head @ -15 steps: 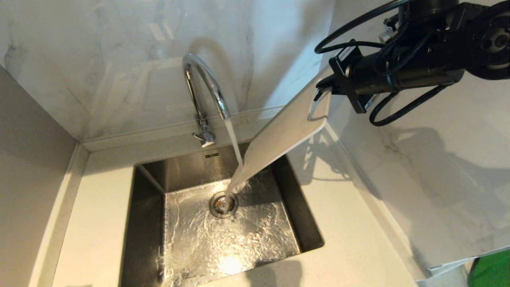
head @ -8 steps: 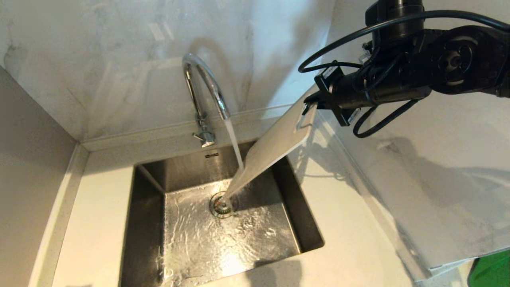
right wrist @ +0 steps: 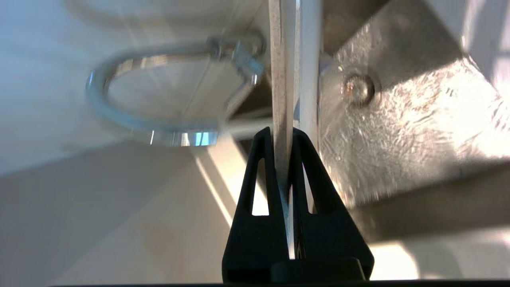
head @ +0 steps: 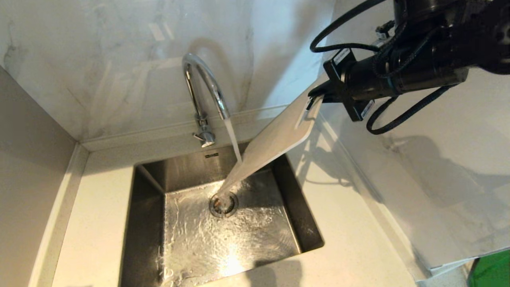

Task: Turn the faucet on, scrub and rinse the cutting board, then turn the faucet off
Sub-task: Scrub the cutting board underwater

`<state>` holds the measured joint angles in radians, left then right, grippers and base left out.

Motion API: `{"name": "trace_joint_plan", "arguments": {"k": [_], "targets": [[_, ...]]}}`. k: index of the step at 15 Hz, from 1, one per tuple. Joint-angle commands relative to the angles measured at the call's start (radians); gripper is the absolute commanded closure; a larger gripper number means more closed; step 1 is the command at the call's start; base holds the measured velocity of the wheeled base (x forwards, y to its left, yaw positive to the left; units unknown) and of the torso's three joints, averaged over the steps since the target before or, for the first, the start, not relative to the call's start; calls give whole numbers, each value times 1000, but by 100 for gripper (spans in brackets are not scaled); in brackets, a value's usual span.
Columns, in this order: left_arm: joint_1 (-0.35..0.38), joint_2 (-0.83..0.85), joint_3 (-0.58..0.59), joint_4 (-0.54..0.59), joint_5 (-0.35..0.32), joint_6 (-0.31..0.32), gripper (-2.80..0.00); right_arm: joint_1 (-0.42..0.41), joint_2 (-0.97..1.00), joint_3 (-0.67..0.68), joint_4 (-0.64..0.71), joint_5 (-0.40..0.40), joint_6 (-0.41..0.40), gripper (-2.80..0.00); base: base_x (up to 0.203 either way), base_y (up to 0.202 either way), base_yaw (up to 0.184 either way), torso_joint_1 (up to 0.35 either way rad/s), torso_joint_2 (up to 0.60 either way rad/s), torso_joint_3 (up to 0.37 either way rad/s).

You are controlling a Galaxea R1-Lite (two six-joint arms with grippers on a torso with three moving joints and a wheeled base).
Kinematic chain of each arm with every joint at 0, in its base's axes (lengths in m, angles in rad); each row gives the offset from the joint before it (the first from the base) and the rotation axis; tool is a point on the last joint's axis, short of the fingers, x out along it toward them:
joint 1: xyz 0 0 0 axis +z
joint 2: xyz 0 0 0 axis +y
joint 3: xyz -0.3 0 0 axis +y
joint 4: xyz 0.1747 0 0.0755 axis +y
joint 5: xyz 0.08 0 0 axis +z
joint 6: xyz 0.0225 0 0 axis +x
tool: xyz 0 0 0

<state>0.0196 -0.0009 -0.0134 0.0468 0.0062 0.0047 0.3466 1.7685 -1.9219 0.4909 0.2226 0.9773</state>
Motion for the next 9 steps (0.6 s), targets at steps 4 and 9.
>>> {"name": "trace_joint_plan", "arguments": {"k": [4,9], "targets": [[0,47,-91,53,-61,25,0,22,-197,1,295,-4,-100,0,0,0,0,0,0,0],[0,198,-228,117,-223,28,0,22,-279,1,434,-30,-125,0,0,0,0,0,0,0]]}}
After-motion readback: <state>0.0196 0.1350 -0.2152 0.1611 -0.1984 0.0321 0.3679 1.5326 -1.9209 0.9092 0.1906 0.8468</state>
